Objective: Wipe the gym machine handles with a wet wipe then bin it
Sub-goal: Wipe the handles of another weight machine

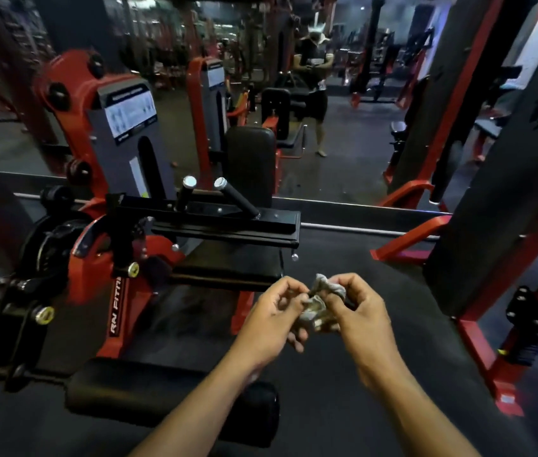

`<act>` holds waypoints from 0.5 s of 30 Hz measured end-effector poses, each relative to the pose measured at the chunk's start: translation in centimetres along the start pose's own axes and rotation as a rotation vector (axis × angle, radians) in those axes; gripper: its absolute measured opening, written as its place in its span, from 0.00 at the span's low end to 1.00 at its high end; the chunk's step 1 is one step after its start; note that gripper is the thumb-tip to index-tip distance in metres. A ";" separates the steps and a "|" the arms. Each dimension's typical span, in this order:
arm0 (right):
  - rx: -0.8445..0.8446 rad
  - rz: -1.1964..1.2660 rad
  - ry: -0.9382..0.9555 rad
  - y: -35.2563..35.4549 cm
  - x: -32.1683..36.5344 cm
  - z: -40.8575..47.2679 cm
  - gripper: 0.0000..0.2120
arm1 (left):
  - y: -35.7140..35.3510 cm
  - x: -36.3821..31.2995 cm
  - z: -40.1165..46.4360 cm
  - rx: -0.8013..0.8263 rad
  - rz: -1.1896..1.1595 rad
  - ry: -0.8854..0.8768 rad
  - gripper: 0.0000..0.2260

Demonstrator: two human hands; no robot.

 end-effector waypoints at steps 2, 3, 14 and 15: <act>0.076 -0.002 -0.013 1.7 -0.7 3.8 0.10 | -1.9 0.2 3.1 -0.034 0.073 0.005 0.05; 0.095 0.004 -0.027 2.5 -1.2 5.6 0.09 | -2.5 0.1 4.6 -0.049 0.113 0.013 0.05; 0.335 0.079 -0.035 1.2 -3.4 22.4 0.07 | -0.3 2.1 17.1 -0.463 0.201 -0.067 0.05; 0.337 0.083 -0.034 0.7 -3.9 24.3 0.07 | 0.8 2.9 18.6 -0.534 0.165 -0.065 0.06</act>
Point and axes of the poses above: each hand's wrist, its own z-axis towards the middle knuckle, its own y-axis out of the back of the hand, x = y × z, the point moved 2 cm from there along z, towards the middle knuckle, and after that the axes turned 1 degree about -z, right-handed, at the moved point
